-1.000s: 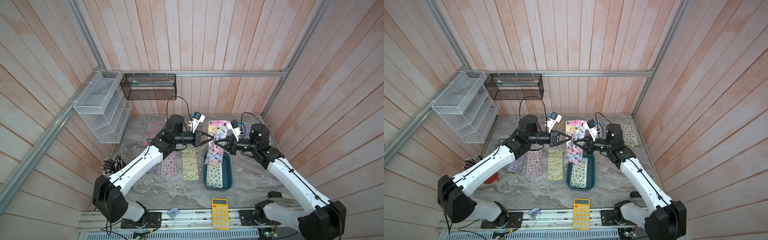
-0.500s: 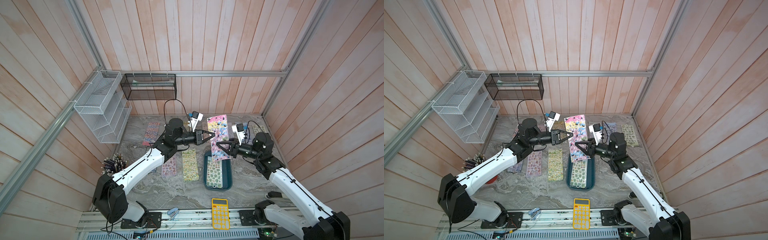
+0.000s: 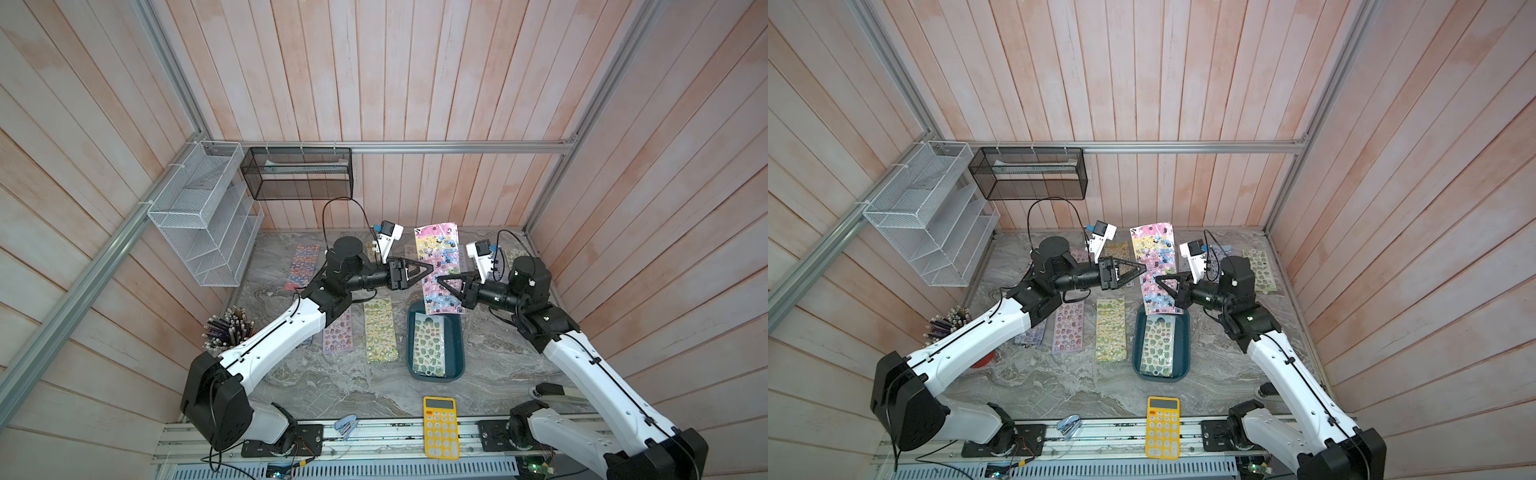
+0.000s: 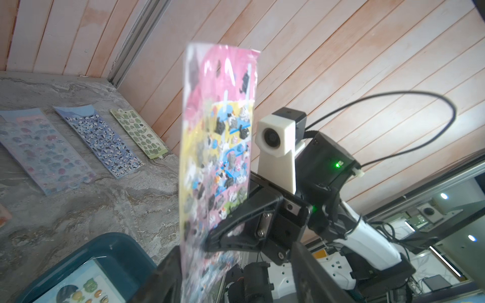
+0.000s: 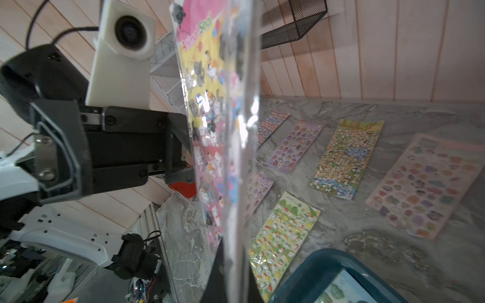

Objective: Take the stickers out of the storage box
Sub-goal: Pick up the sticker from the storage box.

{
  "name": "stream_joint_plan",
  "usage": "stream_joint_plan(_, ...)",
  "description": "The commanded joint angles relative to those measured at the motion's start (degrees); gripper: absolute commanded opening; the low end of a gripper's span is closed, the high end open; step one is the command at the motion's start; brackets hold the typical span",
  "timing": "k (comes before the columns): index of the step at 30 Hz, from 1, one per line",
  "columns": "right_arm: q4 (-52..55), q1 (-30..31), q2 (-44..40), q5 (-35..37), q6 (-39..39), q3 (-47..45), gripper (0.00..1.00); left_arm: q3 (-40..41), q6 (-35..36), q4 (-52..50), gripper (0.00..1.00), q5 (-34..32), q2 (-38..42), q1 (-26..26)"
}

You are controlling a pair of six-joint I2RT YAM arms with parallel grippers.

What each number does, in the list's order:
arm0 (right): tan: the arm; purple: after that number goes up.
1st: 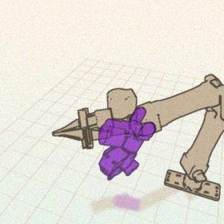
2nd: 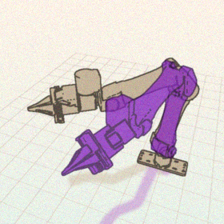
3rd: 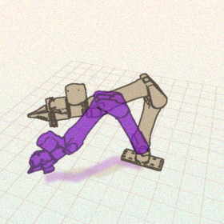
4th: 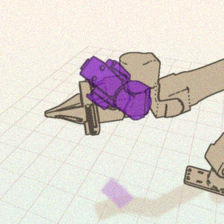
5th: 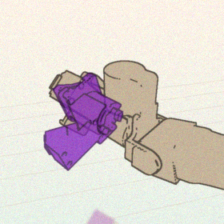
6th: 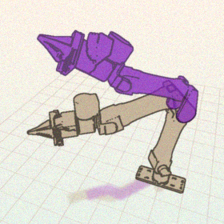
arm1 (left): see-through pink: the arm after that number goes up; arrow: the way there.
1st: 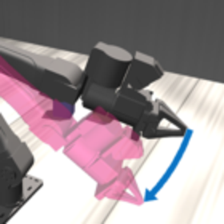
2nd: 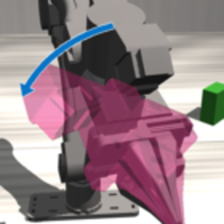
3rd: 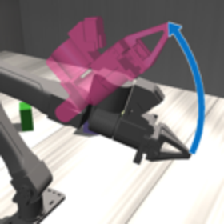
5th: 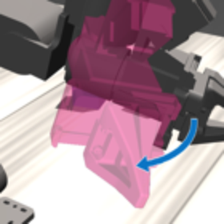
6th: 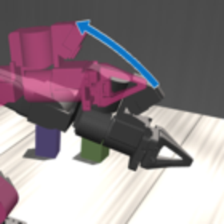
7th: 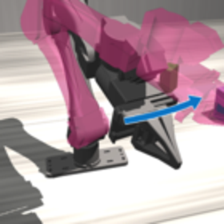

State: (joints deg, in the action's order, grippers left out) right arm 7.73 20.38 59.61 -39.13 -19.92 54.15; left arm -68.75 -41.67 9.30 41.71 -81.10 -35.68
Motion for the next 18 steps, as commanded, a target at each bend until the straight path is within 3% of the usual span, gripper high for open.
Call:
stream_joint_plan(1, 16.9, 0.1, 2.4, 11.9, 7.6, 4.3, 0.00, 0.5, 3.0, -1.7, 0.73, -1.9, 3.6, 1.9)
stream_joint_plan(7, 30.3, 0.1, 7.1, 35.7, 10.6, 7.3, 0.00, 1.6, 9.8, -9.9, 0.80, -9.5, 7.8, 3.0)
stream_joint_plan(12, 35.9, 0.0, 13.3, 51.4, 9.6, 6.5, 0.00, 3.9, 12.1, -12.8, 0.80, -11.7, 9.1, 3.4)
stream_joint_plan(14, 37.3, -0.7, 16.4, 54.0, 8.4, 6.3, 0.00, 4.4, 12.7, -13.6, 0.80, -11.8, 9.2, 3.6)
stream_joint_plan(18, 36.9, -4.8, 20.7, 52.2, 6.4, 5.3, 0.00, 6.3, 12.8, -13.0, 0.80, -11.4, 9.4, 3.8)
